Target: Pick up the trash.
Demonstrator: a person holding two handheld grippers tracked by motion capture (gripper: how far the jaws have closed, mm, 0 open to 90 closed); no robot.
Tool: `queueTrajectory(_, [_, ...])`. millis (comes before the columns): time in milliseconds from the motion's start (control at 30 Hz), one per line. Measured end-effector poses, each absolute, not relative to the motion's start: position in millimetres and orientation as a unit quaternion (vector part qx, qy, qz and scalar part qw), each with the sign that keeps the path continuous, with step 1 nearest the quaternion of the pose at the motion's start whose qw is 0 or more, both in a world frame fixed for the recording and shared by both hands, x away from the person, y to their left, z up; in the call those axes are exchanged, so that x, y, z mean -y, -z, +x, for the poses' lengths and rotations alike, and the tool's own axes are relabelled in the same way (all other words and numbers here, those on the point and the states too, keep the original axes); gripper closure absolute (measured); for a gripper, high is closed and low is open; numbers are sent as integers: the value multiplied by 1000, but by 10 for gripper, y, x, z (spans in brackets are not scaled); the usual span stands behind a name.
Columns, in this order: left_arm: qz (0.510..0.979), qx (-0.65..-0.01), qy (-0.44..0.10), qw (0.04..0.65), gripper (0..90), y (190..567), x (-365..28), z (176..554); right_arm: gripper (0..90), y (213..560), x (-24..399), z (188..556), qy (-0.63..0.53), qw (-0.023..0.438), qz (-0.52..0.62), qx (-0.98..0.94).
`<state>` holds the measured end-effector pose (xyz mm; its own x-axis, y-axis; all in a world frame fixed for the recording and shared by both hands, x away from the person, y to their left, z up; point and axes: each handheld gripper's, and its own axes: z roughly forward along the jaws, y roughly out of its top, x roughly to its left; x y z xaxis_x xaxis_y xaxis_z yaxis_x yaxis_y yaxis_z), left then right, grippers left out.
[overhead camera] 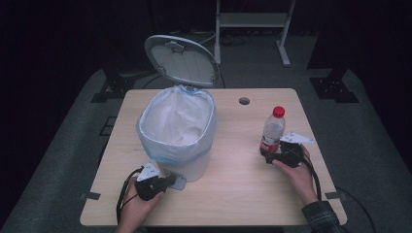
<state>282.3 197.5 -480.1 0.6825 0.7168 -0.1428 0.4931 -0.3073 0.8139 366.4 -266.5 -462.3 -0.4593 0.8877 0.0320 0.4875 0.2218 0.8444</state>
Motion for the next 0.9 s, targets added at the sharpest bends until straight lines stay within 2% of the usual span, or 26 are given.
queueTrajectory(667, [799,-378,-124,451,890,4801,-1975,2822,148,4747,2676,3788,-423,236,474,-735])
queueTrajectory(733, [799,-379,-124,451,890,4802,-1974,2822,167,4752,2679,3790,-421,236,476,-735])
queueTrajectory(767, [799,-379,-124,451,890,4802,-1975,2822,204,4755,2683,3790,-420,238,478,-734])
queueTrajectory(900, [799,-379,-124,451,890,4801,-1975,2822,217,4761,2683,3791,-420,238,478,-734])
